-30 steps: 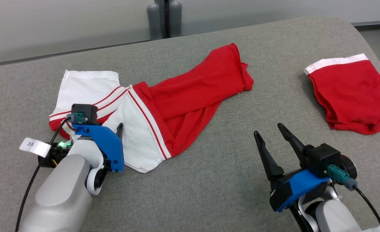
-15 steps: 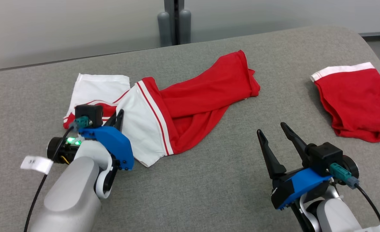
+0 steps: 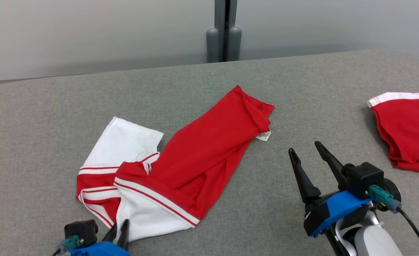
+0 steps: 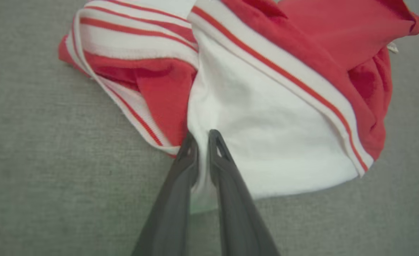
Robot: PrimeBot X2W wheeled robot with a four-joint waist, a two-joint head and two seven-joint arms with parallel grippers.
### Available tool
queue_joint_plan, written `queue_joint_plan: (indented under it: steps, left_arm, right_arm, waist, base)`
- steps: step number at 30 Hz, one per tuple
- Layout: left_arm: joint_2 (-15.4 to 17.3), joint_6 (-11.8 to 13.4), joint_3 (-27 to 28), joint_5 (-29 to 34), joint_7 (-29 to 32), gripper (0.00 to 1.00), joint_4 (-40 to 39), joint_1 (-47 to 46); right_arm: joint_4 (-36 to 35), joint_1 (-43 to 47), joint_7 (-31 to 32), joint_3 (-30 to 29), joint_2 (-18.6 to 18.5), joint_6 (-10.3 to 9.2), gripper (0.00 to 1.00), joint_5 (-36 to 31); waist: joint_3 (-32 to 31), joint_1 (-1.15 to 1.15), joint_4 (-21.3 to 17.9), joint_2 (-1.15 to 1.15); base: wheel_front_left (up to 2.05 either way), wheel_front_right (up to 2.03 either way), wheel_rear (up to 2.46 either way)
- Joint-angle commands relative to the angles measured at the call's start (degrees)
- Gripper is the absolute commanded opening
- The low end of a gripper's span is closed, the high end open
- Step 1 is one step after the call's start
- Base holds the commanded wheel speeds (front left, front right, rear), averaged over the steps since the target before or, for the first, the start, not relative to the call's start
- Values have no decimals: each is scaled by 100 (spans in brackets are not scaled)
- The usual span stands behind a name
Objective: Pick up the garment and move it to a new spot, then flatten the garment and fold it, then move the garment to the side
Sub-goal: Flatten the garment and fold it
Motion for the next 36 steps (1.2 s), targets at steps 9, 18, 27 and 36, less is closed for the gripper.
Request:
queue_joint_plan:
  steps: [9, 18, 27, 36]
  left_arm:
    - [663, 642, 398, -114, 863, 100, -1517, 73]
    - [659, 661, 417, 246, 1266, 100, 132, -1768]
    - [745, 109, 297, 148, 1707, 100, 1743, -2743]
    - [486, -541, 327, -403, 2069, 0, 2537, -2886]
  right_arm:
    - [-161, 156, 114, -22, -24, 1, 100, -2]
    - [-240, -69, 155, 244, -37, 1, 100, 46]
    - [-323, -284, 109, 296, -66, 1, 100, 24]
    - [-276, -449, 18, 347, -67, 1, 100, 68]
  waist:
    - [-129, 1, 153, 0]
    - [138, 1, -145, 0]
    - [763, 1, -563, 0]
    - [992, 1, -677, 0]
  base:
    - [0, 0, 0]
    - [0, 0, 0]
    - [0, 0, 0]
    - [0, 0, 0]
